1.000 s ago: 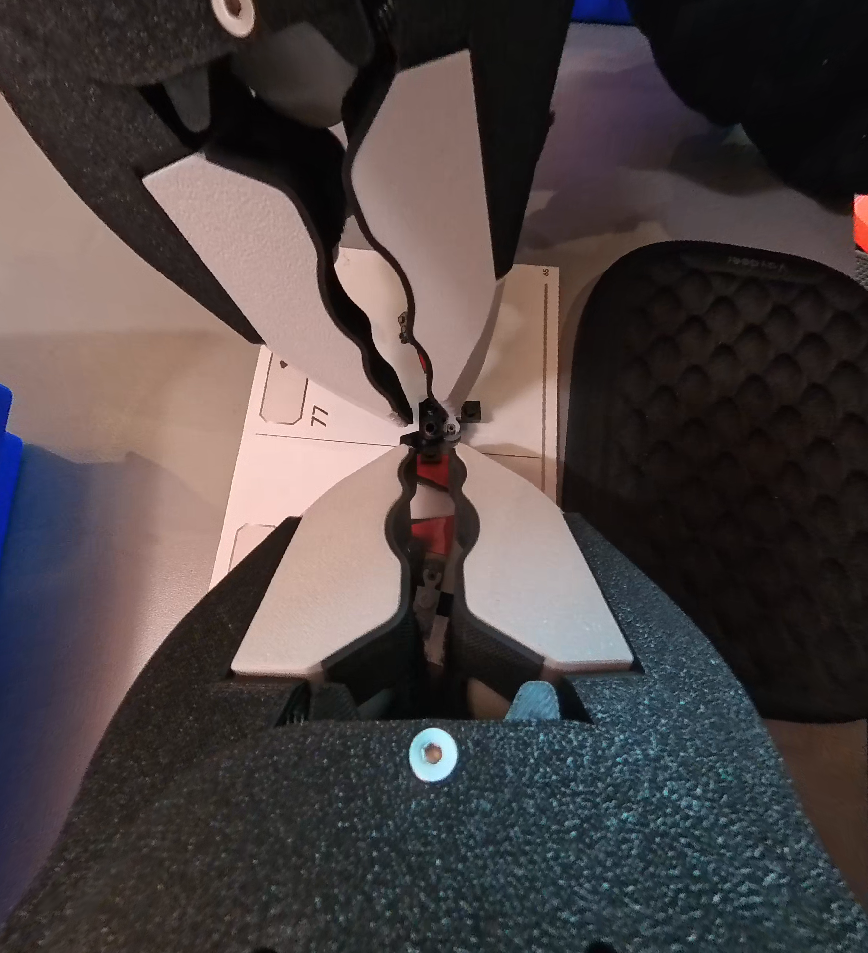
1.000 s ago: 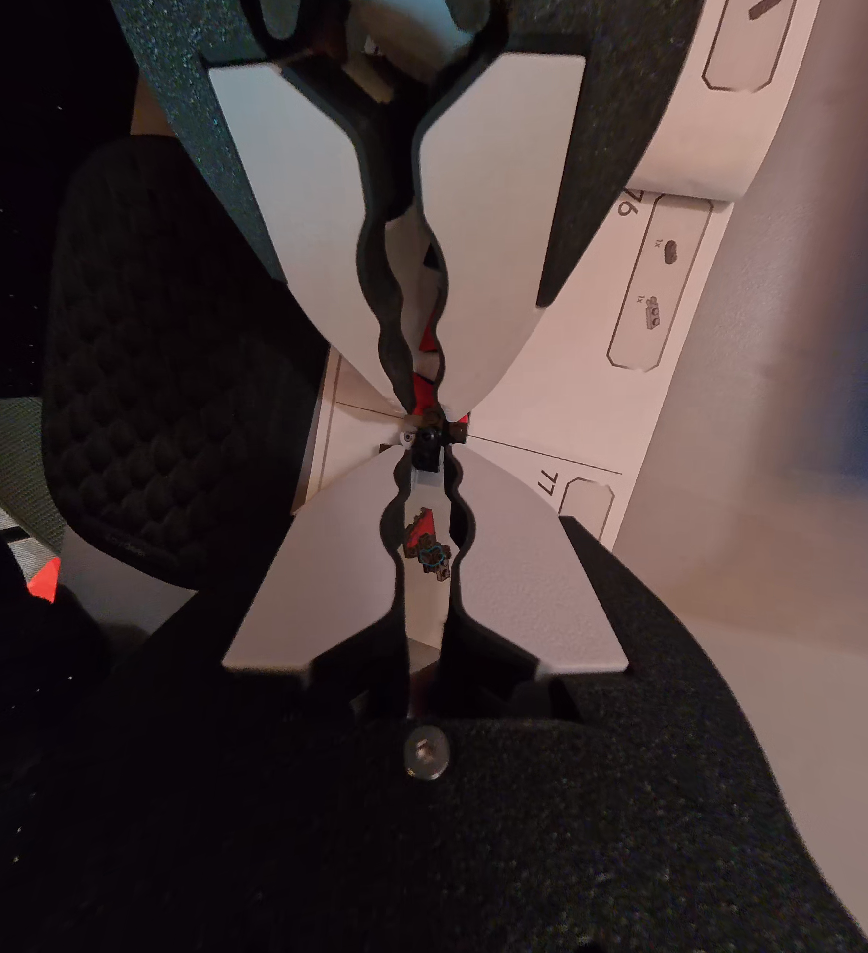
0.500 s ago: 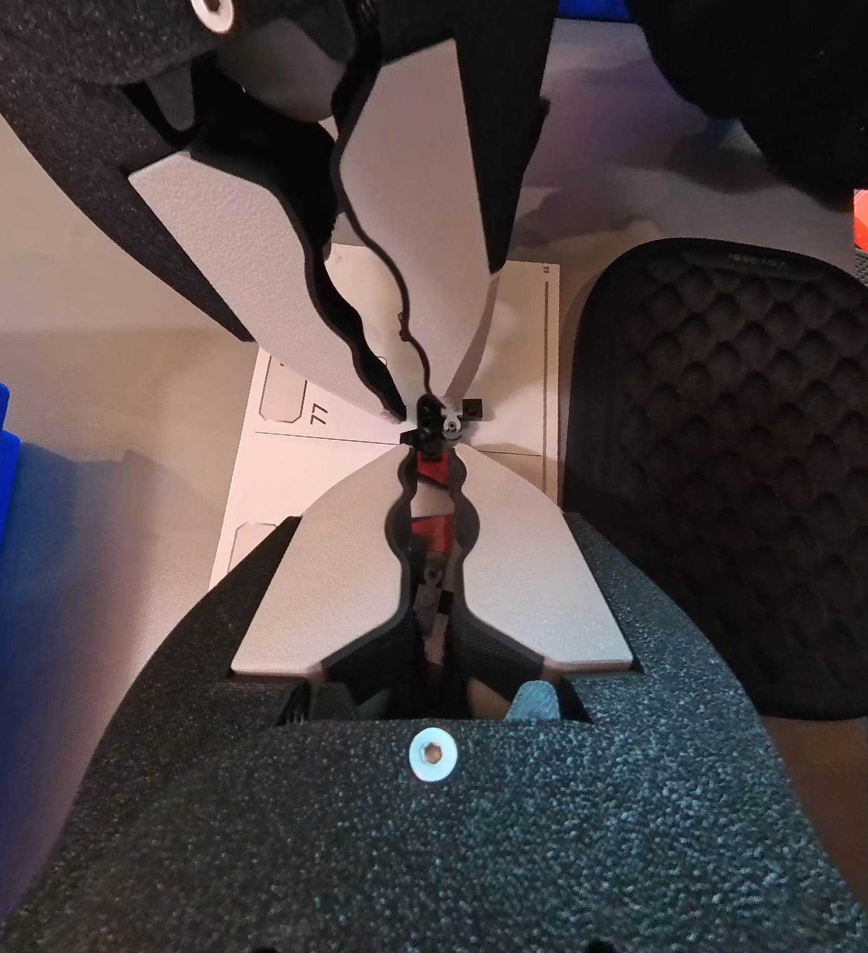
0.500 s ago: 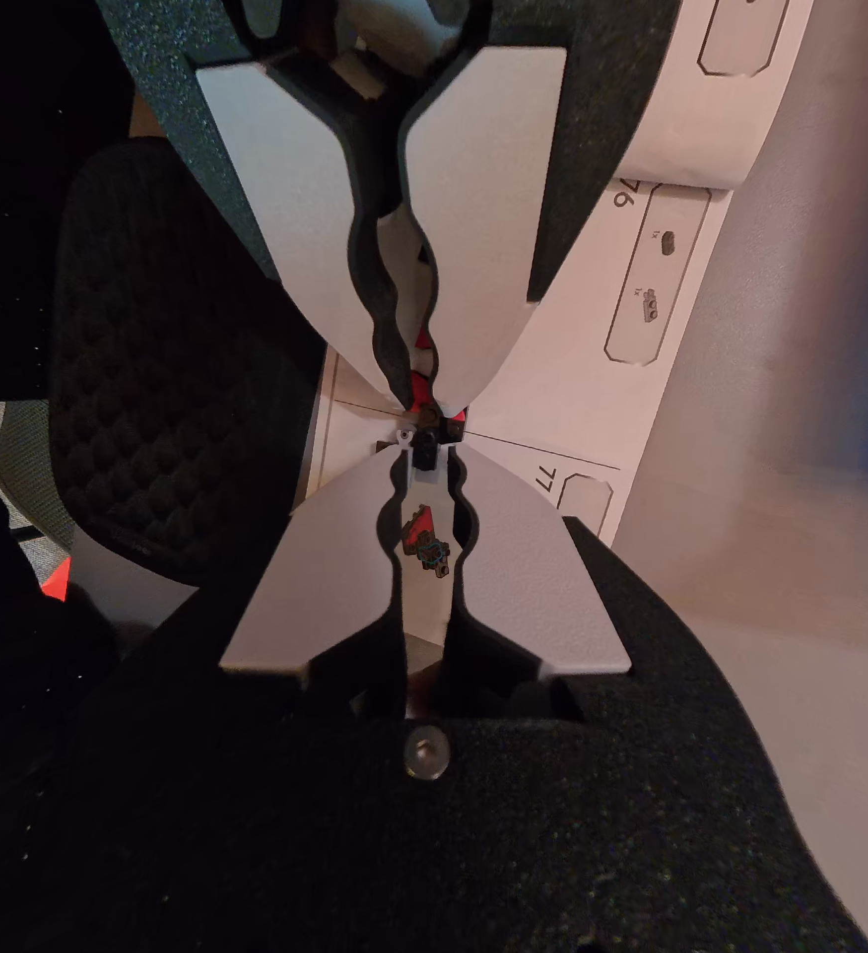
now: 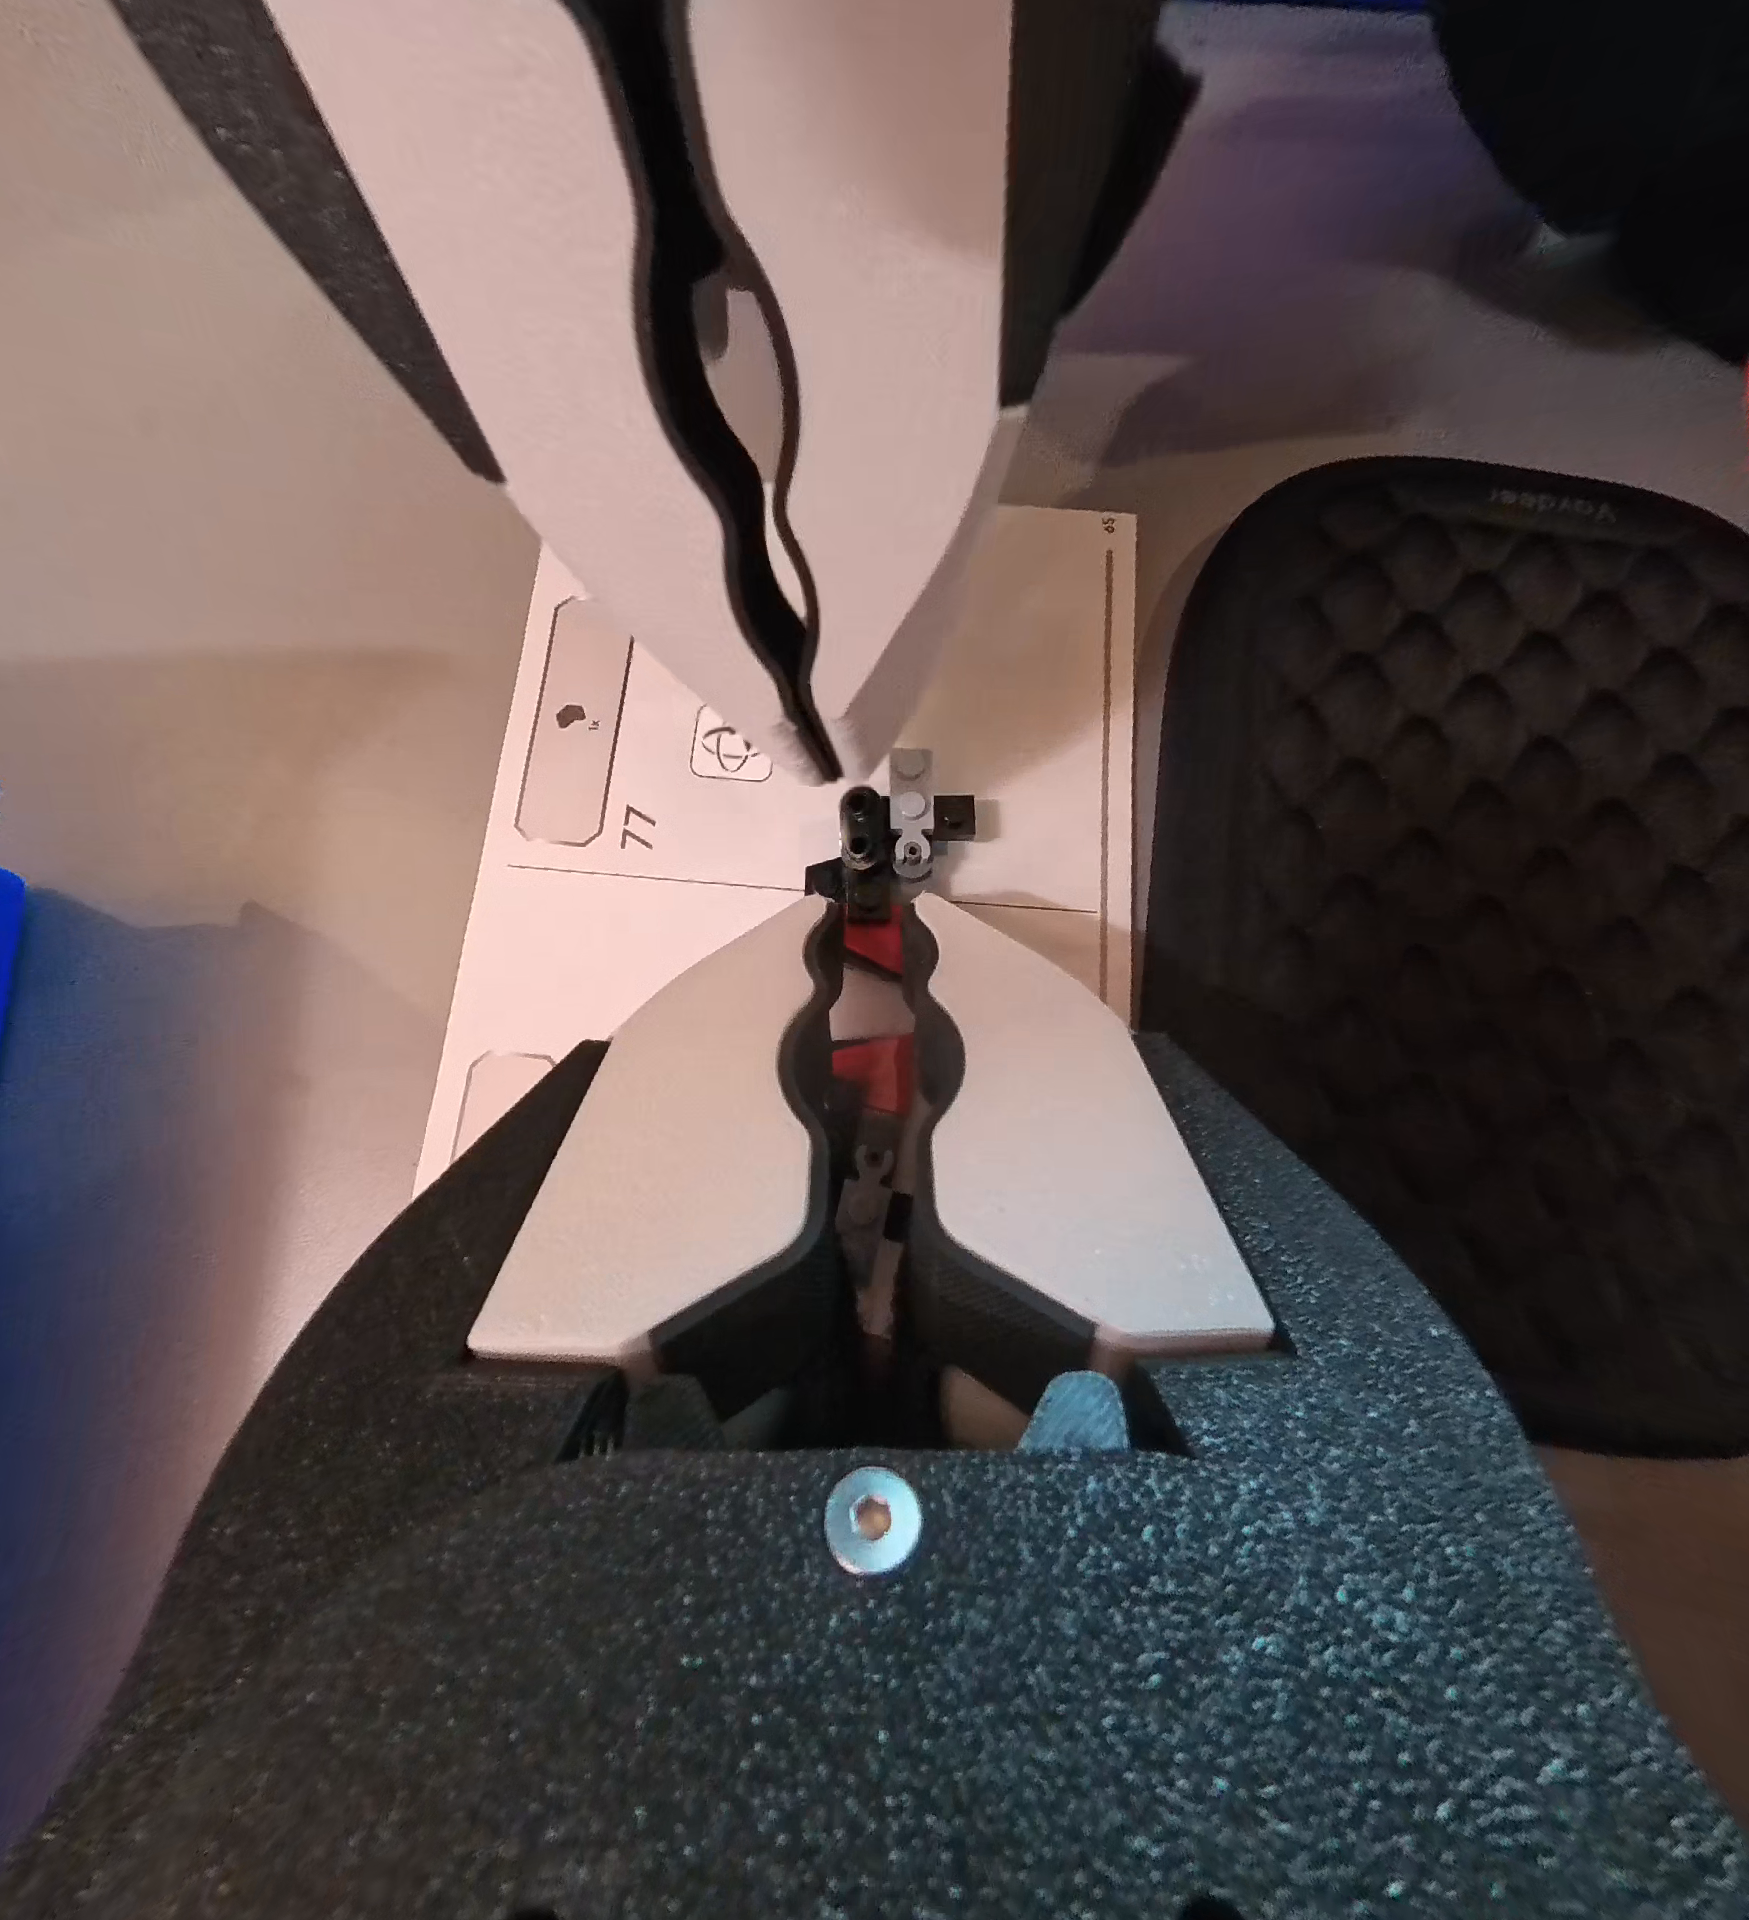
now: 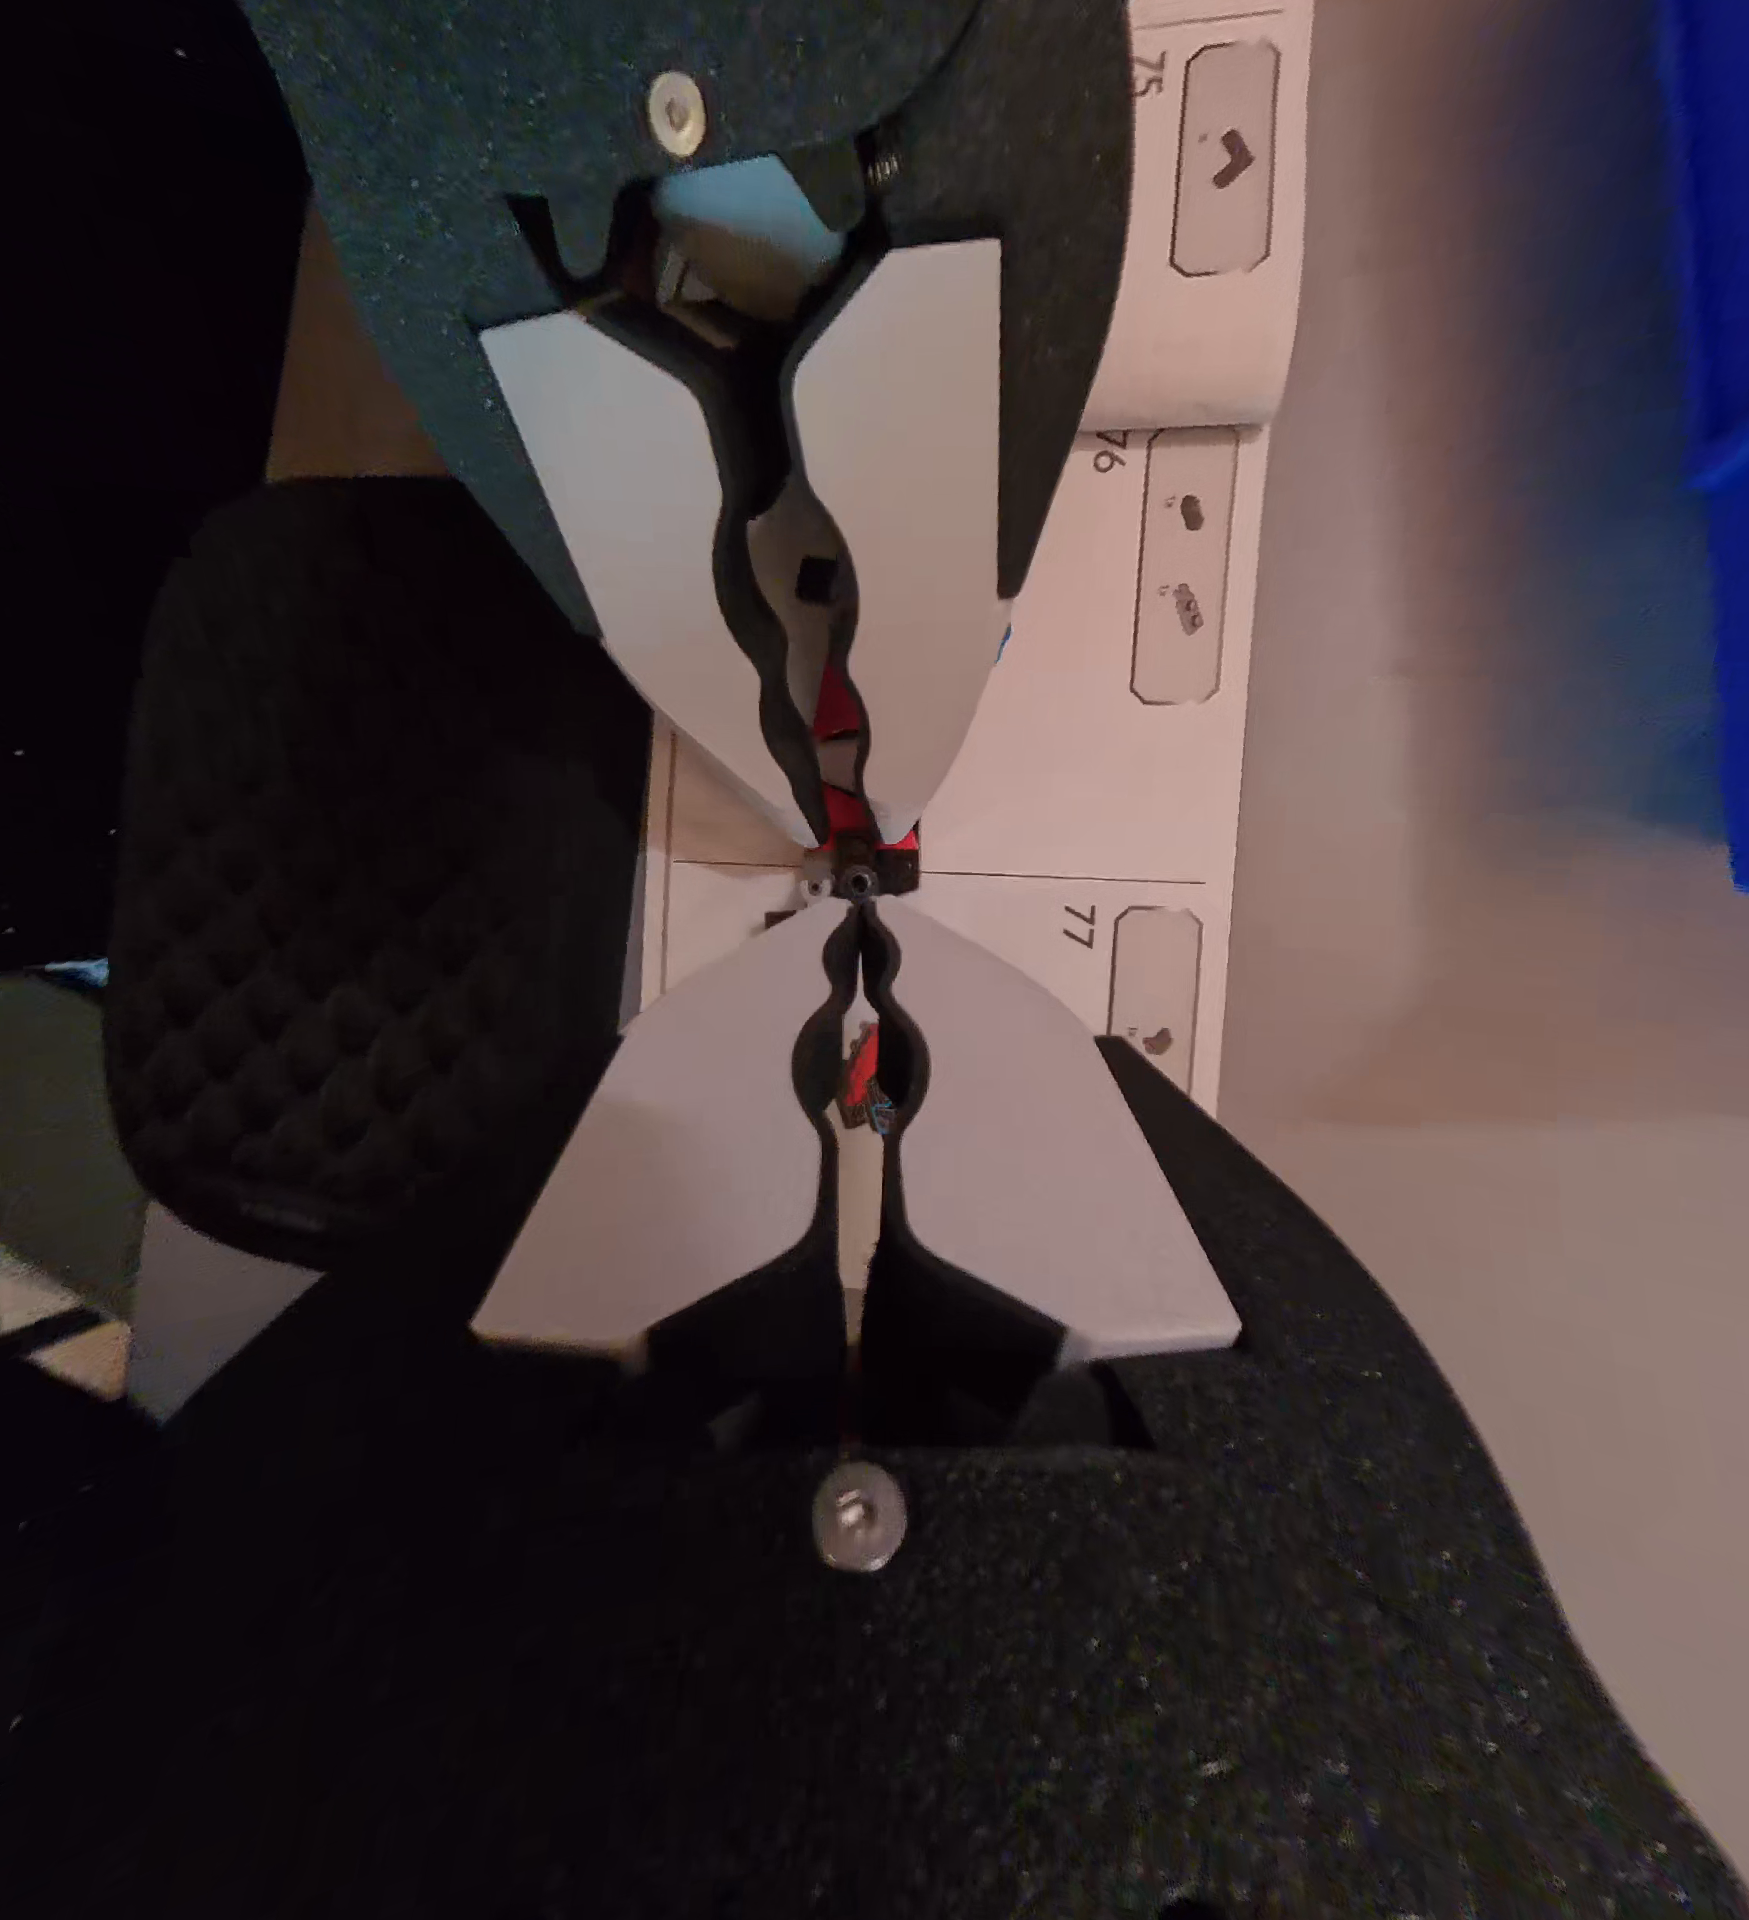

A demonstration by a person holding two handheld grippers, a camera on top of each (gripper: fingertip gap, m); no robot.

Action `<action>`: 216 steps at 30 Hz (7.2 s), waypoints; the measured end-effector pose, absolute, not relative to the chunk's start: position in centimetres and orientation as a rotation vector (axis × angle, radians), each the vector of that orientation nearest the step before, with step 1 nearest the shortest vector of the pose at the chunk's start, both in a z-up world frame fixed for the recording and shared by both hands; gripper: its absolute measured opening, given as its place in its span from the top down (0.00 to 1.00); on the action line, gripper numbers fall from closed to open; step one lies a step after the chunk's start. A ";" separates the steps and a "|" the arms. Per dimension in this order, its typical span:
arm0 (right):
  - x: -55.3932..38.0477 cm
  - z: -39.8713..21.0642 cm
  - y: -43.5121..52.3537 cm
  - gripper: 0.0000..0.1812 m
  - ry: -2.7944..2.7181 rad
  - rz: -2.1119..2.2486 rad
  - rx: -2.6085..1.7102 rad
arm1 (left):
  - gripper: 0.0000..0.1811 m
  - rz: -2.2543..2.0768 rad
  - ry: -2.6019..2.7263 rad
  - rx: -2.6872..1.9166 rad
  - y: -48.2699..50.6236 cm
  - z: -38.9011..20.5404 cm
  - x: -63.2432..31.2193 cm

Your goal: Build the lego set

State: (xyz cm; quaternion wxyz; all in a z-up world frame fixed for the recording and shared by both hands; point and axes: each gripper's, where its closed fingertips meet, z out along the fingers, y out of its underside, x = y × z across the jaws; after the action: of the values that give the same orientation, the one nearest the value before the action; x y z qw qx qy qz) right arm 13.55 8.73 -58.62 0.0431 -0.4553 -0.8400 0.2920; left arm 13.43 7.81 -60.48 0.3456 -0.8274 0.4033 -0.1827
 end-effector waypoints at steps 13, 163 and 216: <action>13.5 -59.9 8.4 1.00 -2.473 0.832 -1.419 | 0.96 -0.479 1.031 -2.142 7.9 -60.5 13.5; 12.1 -60.8 4.1 0.79 -2.353 0.741 -1.462 | 0.84 -0.522 0.942 -2.065 2.1 -58.4 6.8; -6.6 -53.9 15.7 0.94 -2.292 0.631 -1.441 | 0.96 -0.718 0.828 -2.164 2.5 -60.1 6.4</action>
State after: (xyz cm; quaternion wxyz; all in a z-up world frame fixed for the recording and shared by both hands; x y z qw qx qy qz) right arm -6.65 15.72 -53.89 0.1800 -0.5100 -0.8109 0.2233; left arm 6.38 2.53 -60.06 0.3502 -0.8356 0.3198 -0.2774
